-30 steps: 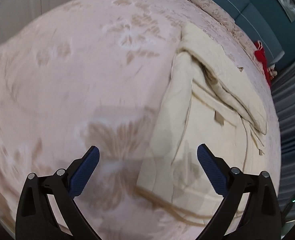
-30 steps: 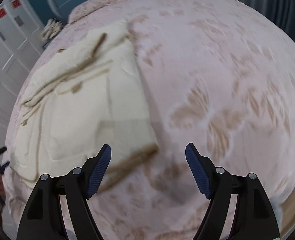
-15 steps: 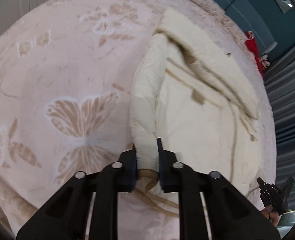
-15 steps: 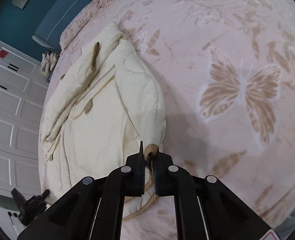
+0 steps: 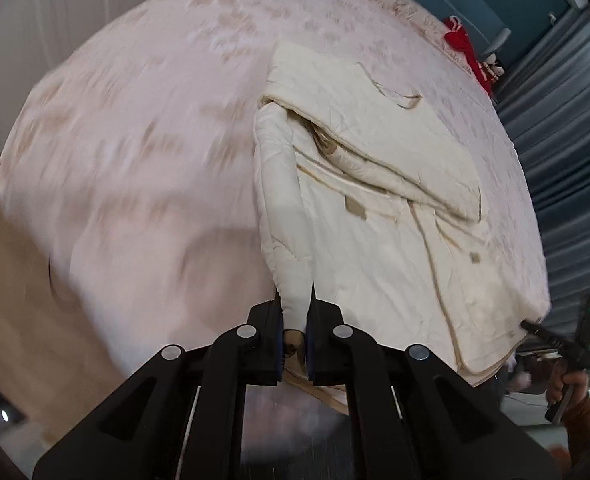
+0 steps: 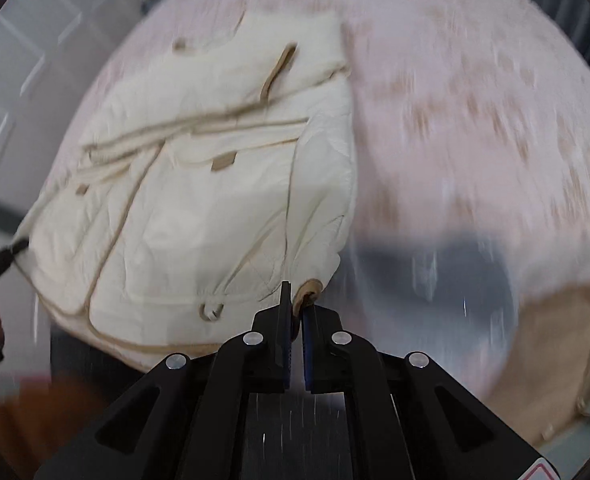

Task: Fold large clothes

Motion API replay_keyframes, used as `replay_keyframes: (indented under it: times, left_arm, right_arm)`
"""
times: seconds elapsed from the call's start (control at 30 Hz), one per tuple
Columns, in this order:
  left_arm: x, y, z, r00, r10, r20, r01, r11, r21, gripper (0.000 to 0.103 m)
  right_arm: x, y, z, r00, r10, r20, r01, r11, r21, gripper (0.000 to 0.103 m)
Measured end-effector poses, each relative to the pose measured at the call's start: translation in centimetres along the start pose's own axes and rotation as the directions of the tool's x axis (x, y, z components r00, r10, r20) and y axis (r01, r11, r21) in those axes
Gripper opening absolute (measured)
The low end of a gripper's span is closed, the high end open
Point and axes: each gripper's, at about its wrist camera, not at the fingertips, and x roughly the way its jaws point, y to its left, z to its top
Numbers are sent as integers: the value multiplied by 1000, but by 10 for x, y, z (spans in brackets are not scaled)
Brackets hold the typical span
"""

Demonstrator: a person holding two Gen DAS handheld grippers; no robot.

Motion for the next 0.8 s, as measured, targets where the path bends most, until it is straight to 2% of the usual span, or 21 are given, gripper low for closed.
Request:
replay_keyframes:
  times: [0.07, 0.1, 0.13, 0.2, 0.23, 0.27, 0.33, 0.43, 0.5, 0.63, 0.8]
  left_arm:
    - [-26, -4, -19, 1000, -1, 10, 1, 1000, -24, 6]
    - [-35, -10, -19, 1000, -5, 29, 6, 1000, -26, 6]
    - [-40, -14, -14, 998, -16, 53, 17, 1000, -25, 6]
    - [-52, -29, 10, 990, -28, 140, 27, 1000, 10, 6]
    - [-57, -31, 19, 984, -21, 178, 16, 1000, 25, 6]
    - [-59, -35, 36, 976, -21, 218, 14, 999, 33, 6]
    - [-57, -38, 66, 960, -12, 280, 2, 999, 34, 6]
    - [-45, -46, 107, 942, 0, 335, -14, 999, 40, 6]
    - [-30, -54, 129, 931, 34, 363, -60, 996, 61, 6]
    - [15, -65, 174, 916, 110, 385, -139, 989, 48, 6]
    - [81, -63, 212, 917, 208, 340, -228, 973, 20, 7]
  right_arm:
    - [-16, 7, -19, 999, 26, -33, -26, 1000, 4, 4]
    - [-28, 13, -18, 999, 35, -10, -35, 999, -7, 4]
    - [-36, 16, -15, 999, 39, 20, -38, 999, -15, 4]
    - [-62, 20, 14, 986, 60, 156, -58, 998, -21, 4]
    - [-71, 20, 30, 973, 67, 219, -64, 998, -20, 4]
    - [-83, 17, 48, 950, 67, 306, -67, 998, -10, 4]
    - [-92, 5, 82, 902, 72, 425, -95, 995, 34, 4]
    - [-80, -13, 121, 853, 94, 514, -172, 979, 107, 4]
    - [-66, -14, 143, 839, 67, 540, -162, 978, 129, 4]
    - [-26, -11, 188, 830, -2, 558, -114, 978, 174, 4]
    - [21, -20, 232, 847, -48, 529, -88, 969, 229, 4]
